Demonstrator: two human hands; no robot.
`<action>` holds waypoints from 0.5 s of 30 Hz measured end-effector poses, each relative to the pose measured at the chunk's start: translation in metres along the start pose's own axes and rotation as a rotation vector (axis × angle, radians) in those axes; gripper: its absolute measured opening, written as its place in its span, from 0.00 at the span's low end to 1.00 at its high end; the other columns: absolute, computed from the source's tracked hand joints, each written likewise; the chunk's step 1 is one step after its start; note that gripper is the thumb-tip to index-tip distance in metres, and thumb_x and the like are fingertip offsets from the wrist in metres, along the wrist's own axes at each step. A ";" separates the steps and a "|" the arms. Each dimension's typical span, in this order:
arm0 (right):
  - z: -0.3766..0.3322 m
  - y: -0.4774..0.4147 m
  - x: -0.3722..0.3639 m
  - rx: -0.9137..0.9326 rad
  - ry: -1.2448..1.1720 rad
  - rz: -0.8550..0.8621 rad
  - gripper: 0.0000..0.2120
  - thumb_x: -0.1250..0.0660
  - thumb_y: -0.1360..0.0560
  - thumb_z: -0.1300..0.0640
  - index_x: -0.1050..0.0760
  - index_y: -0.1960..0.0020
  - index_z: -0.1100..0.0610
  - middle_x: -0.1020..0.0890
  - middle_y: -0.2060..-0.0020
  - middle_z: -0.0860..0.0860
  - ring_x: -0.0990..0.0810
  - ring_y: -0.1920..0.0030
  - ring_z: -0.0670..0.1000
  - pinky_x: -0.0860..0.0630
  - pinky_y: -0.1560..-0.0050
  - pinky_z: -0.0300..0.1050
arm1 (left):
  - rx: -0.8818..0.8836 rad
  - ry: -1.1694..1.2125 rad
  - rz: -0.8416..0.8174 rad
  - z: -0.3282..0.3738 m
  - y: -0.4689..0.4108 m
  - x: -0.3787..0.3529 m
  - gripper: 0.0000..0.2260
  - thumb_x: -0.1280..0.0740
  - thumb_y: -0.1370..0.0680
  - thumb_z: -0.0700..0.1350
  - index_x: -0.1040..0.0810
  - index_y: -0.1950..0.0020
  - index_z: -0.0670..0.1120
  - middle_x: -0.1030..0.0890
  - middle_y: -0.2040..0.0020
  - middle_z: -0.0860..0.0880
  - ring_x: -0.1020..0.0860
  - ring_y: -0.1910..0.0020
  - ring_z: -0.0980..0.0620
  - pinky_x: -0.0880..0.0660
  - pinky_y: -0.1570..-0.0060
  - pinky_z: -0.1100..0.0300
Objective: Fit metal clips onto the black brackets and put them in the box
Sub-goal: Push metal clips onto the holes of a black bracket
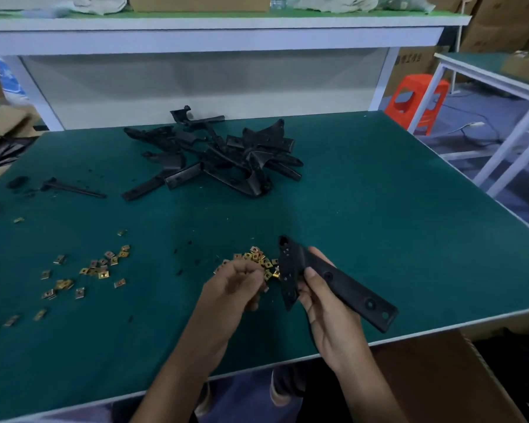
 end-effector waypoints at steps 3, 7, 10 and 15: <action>-0.002 0.000 0.000 0.009 0.010 -0.018 0.20 0.29 0.26 0.56 0.20 0.33 0.53 0.15 0.41 0.59 0.15 0.49 0.52 0.18 0.47 0.45 | -0.032 -0.108 0.012 -0.001 0.004 -0.004 0.05 0.34 0.18 0.43 0.18 0.51 0.48 0.22 0.65 0.56 0.25 0.65 0.58 0.25 0.63 0.65; -0.002 0.001 0.000 0.014 0.018 -0.026 0.19 0.30 0.24 0.57 0.20 0.33 0.53 0.16 0.41 0.59 0.15 0.49 0.52 0.18 0.48 0.44 | -0.058 -0.099 0.015 0.002 0.008 -0.012 0.05 0.34 0.19 0.45 0.19 0.51 0.48 0.22 0.65 0.55 0.25 0.66 0.58 0.25 0.65 0.64; -0.003 0.001 -0.001 0.016 0.012 -0.035 0.17 0.30 0.24 0.58 0.18 0.36 0.52 0.15 0.42 0.58 0.14 0.50 0.51 0.18 0.50 0.42 | -0.008 0.142 0.018 -0.002 0.008 -0.016 0.05 0.34 0.20 0.44 0.22 0.53 0.43 0.23 0.65 0.50 0.27 0.69 0.56 0.28 0.69 0.64; -0.003 0.001 0.001 0.008 0.010 -0.031 0.19 0.31 0.25 0.58 0.21 0.34 0.56 0.14 0.44 0.59 0.14 0.51 0.52 0.18 0.52 0.42 | 0.104 0.400 0.014 -0.013 0.008 -0.022 0.10 0.28 0.29 0.44 0.18 0.51 0.41 0.18 0.62 0.46 0.20 0.64 0.53 0.21 0.63 0.62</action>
Point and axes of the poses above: each hand's wrist, its own y-axis away from the middle knuckle, its own x-axis out of the back of the hand, z = x × y, the point moved 10 cm from there along -y, towards the middle knuckle
